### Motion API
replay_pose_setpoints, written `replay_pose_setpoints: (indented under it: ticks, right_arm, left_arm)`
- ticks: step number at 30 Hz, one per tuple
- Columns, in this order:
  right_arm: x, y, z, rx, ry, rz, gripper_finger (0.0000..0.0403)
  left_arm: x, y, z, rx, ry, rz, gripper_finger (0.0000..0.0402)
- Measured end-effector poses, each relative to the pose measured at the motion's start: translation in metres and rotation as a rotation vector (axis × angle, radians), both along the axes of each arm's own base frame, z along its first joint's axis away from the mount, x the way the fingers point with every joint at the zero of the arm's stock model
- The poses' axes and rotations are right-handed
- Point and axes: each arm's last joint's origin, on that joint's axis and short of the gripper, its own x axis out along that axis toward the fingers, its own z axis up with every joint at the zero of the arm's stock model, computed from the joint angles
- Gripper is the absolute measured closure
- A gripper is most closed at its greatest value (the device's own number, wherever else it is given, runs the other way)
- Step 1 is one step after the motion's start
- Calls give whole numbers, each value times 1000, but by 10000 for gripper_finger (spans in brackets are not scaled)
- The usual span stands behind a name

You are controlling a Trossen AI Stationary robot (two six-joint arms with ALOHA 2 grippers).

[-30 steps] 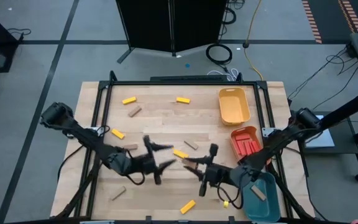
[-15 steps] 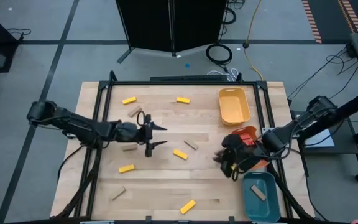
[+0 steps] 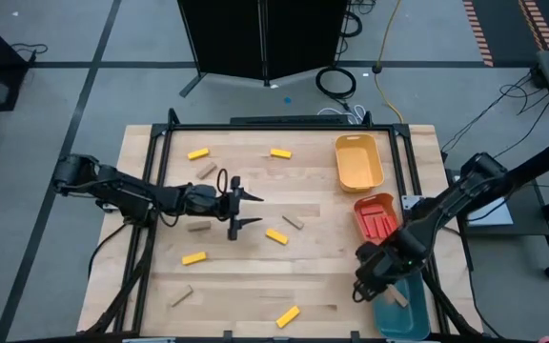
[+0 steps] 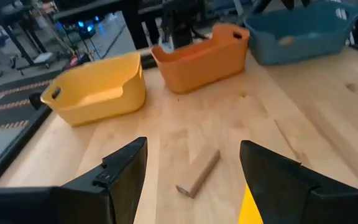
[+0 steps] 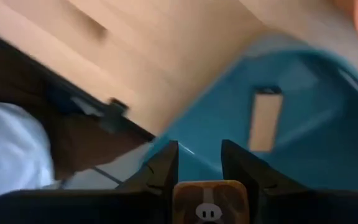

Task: Sort blocks
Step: Put the brown block into the blue bin

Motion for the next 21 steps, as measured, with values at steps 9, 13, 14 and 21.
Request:
replay_pose_setpoints:
  ticks: [9, 13, 14, 21]
  right_arm:
    - [-5, 19, -17, 34, 175, 18, 315]
    - [-7, 23, -21, 13, 202, 15, 314]
    - [-8, 23, -21, 9, 203, 9, 313]
    - [-10, 21, -22, -45, 217, -21, 285]
  left_arm:
    - [-3, 0, -9, -2, 100, -9, 148]
    - [-3, -1, -9, -11, 100, -35, 148]
    - [-3, -1, -9, -13, 100, -43, 148]
    - [-4, -2, -11, -23, 129, -74, 148]
